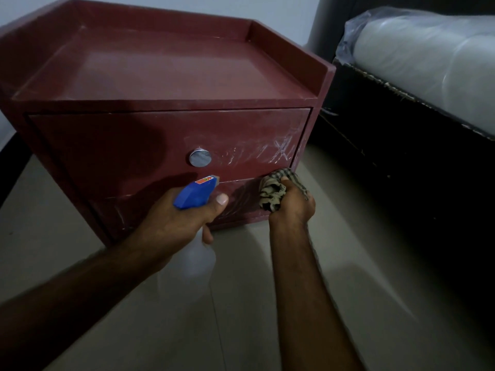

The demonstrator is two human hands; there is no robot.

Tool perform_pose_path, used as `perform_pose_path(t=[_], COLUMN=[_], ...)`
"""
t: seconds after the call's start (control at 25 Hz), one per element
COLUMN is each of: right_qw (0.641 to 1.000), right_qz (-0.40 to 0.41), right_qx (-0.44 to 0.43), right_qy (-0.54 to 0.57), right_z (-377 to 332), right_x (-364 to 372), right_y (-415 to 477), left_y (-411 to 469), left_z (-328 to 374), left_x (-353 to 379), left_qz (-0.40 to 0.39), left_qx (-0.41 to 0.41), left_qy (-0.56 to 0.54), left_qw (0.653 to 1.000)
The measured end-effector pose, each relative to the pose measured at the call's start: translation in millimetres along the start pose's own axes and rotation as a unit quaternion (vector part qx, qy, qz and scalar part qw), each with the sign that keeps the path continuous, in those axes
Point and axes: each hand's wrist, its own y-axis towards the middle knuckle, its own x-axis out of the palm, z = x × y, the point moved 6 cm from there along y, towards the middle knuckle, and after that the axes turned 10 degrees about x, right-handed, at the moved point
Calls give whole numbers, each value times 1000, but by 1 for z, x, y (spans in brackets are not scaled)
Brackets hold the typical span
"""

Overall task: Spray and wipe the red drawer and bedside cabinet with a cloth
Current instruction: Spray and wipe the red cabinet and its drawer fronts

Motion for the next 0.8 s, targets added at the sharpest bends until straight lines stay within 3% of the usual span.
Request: perform_pose_path(t=[0.24, 0.48, 0.8], right_qw=[998, 999, 1000], right_qz=[-24, 31, -1], right_qx=[-43, -7, -20], right_qy=[25, -10, 11], right_z=[-15, -11, -17], right_x=[5, 1, 5], right_y=[0, 9, 13], left_y=[1, 0, -2], left_z=[2, 3, 10], left_x=[2, 1, 1], left_qz=[-4, -4, 22], left_qx=[2, 4, 11], left_qy=[-18, 1, -7], left_qw=[1000, 1000, 1000])
